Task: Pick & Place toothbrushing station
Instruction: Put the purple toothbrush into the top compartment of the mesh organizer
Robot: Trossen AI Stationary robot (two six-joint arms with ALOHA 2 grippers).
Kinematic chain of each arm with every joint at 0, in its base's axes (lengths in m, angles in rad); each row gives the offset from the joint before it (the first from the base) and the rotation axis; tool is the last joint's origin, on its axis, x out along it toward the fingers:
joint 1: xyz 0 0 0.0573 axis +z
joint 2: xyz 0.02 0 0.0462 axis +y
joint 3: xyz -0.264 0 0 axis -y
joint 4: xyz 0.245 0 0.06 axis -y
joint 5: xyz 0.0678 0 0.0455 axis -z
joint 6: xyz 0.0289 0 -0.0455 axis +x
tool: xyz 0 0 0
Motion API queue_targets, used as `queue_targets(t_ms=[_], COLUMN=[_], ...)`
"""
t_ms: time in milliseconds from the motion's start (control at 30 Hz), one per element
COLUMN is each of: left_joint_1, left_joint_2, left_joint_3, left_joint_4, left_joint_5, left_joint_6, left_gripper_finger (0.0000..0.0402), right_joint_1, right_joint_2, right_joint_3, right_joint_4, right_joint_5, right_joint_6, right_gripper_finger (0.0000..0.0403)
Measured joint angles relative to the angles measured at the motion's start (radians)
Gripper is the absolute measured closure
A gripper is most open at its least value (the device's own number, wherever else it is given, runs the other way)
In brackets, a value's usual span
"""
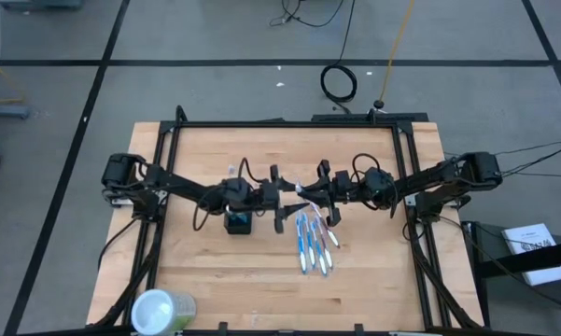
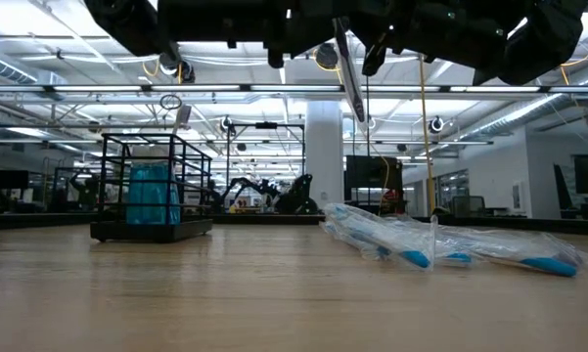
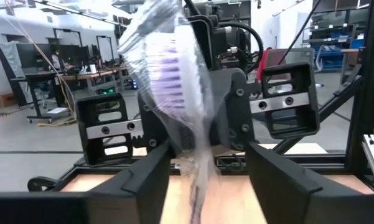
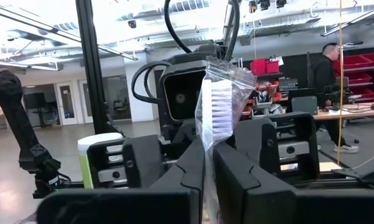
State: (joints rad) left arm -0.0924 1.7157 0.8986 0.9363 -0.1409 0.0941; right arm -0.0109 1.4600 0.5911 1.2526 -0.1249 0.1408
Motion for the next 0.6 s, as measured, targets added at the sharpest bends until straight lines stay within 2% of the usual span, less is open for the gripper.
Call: queue_targets(t_ms=[333, 467, 600], left_joint_1=[0.039, 0.039, 0.037], left_joint_2=[-0.003, -0.002, -0.026], left_joint_3=[-0.002, -0.001, -0.005], left_joint_4=[-0.023, -0.049, -0.104], left_joint_5=[0.055, 0.069, 0.028], left_joint_6=[-0.082, -0.089, -0.082], left_gripper_finger=[0.0370, 0.0380, 0.0377], right_joint_1=[-0.002, 0.002, 0.002], right_joint_2=[-0.003, -0.001, -0.012], right_joint_3=[-0.001, -0.001, 0.001], right_joint_4=[0.000, -0.023, -0.075], right_joint_5=[0.003, -0.007, -0.013], right_joint_6=[-0.015, -0.024, -0.046], right_gripper_finger=[0.0386, 0.0359, 0.0308])
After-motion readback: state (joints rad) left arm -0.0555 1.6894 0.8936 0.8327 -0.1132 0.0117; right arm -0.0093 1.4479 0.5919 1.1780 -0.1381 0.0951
